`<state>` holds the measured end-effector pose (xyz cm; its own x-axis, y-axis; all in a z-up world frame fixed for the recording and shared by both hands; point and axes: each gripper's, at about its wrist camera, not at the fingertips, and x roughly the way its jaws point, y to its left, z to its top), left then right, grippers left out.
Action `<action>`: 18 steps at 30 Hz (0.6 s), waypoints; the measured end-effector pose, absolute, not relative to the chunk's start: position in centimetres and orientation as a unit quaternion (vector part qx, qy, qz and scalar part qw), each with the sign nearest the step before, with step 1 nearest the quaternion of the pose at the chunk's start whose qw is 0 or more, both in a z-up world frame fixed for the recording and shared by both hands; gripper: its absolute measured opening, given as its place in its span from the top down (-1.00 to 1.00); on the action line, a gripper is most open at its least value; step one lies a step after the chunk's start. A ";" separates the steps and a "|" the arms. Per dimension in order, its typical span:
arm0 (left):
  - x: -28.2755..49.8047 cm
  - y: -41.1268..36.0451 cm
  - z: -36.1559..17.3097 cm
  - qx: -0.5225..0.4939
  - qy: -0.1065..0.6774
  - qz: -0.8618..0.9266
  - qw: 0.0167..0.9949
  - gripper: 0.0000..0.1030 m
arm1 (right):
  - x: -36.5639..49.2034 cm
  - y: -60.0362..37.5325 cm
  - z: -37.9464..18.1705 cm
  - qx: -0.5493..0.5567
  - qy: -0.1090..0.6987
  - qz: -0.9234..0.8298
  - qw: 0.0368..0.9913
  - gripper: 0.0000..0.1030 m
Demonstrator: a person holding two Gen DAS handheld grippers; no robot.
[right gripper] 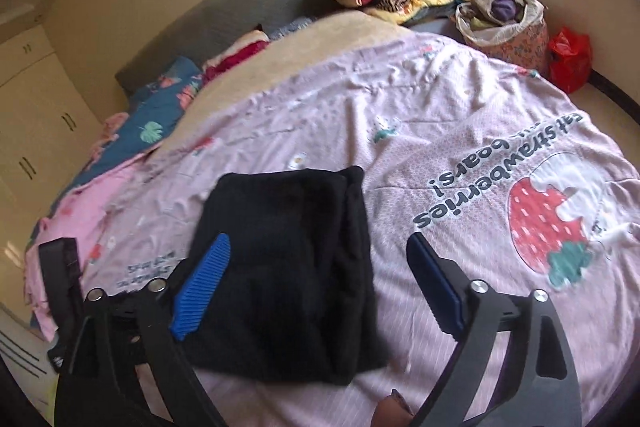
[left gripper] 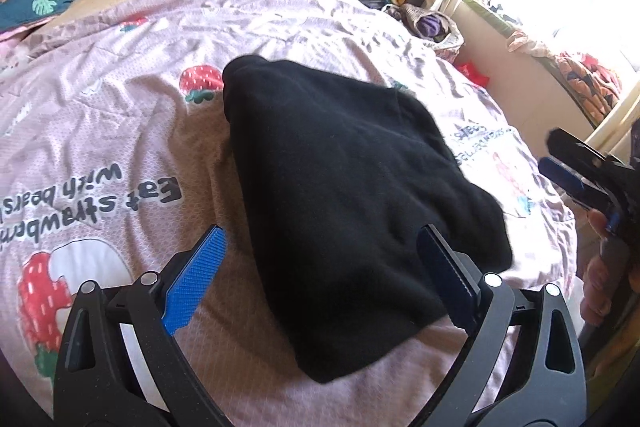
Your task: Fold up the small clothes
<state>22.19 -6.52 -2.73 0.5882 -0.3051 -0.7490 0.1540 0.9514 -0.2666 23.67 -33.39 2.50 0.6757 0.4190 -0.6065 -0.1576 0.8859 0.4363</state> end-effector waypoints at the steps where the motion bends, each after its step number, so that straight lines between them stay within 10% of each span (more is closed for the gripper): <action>1: 21.9 -6.5 -2.5 -0.087 0.432 -0.129 0.888 -0.74 | 23.1 -33.4 2.9 0.177 0.366 0.161 0.899 -0.80; 18: 16.3 -6.6 2.4 -0.076 0.388 -0.144 0.907 -0.82 | 14.1 -32.1 6.8 0.161 0.345 0.175 0.908 -0.90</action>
